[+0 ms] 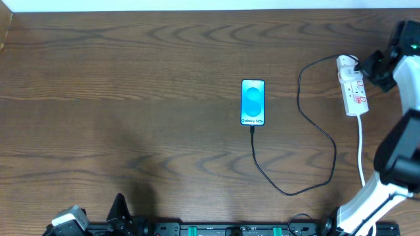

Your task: Plug charger to phone and switch on socket

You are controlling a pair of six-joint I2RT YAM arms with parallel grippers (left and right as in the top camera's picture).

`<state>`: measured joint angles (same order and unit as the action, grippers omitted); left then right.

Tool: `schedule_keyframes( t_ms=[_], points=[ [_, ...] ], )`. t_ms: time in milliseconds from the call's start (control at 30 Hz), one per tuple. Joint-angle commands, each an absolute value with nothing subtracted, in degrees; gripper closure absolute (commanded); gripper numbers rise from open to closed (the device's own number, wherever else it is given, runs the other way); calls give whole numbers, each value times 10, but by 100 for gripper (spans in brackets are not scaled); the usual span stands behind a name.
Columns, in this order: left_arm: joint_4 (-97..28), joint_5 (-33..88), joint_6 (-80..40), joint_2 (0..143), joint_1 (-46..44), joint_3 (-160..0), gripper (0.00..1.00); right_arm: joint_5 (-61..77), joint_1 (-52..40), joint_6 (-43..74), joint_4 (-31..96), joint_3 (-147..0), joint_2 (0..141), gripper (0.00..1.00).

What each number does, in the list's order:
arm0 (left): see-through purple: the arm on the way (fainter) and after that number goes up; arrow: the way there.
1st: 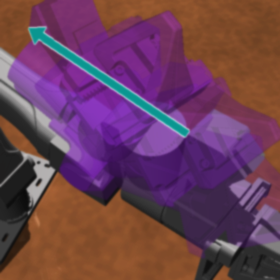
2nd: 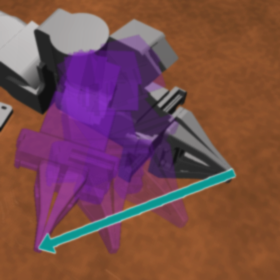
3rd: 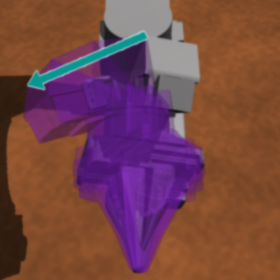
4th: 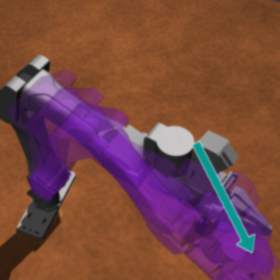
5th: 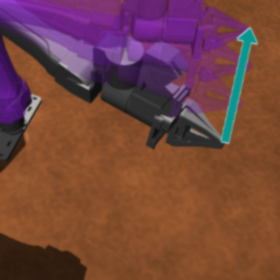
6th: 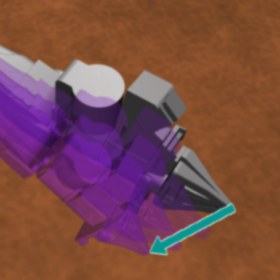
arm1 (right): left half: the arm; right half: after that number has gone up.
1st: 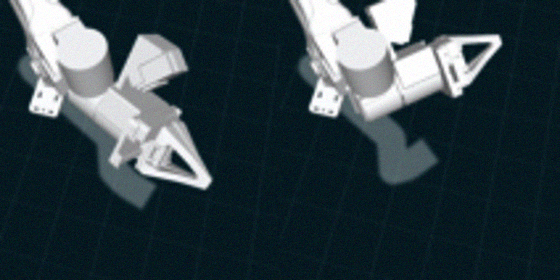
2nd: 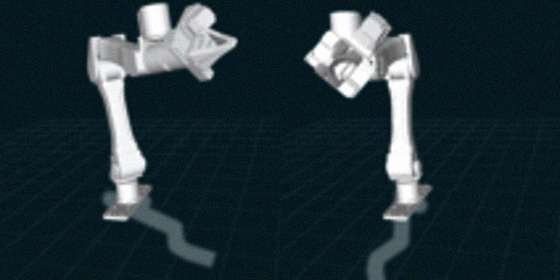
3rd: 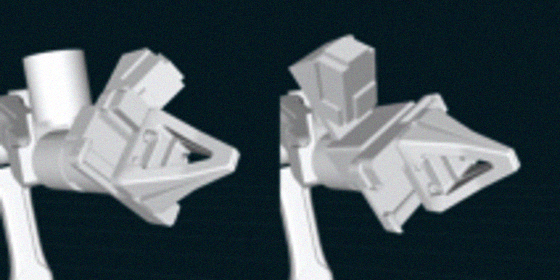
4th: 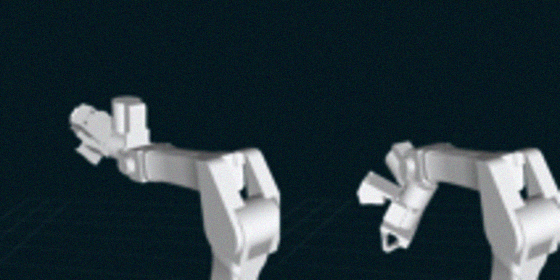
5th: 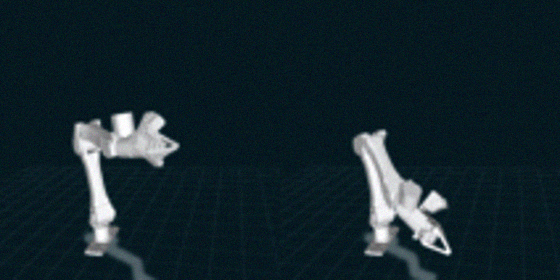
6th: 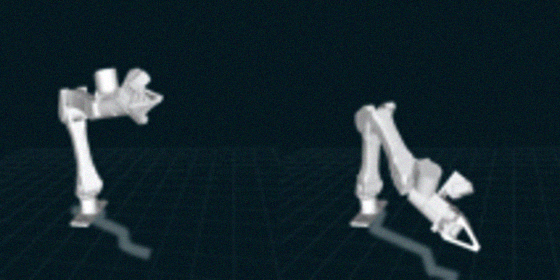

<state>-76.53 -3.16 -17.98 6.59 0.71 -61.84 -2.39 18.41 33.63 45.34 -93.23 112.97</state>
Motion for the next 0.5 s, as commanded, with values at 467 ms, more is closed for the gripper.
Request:
schedule_keyframes(
  t_ms=[467],
  points=[
    [-789,-35,-178,2,11,-640,9,29,131,364,430,-938,709,99]
  ],
)
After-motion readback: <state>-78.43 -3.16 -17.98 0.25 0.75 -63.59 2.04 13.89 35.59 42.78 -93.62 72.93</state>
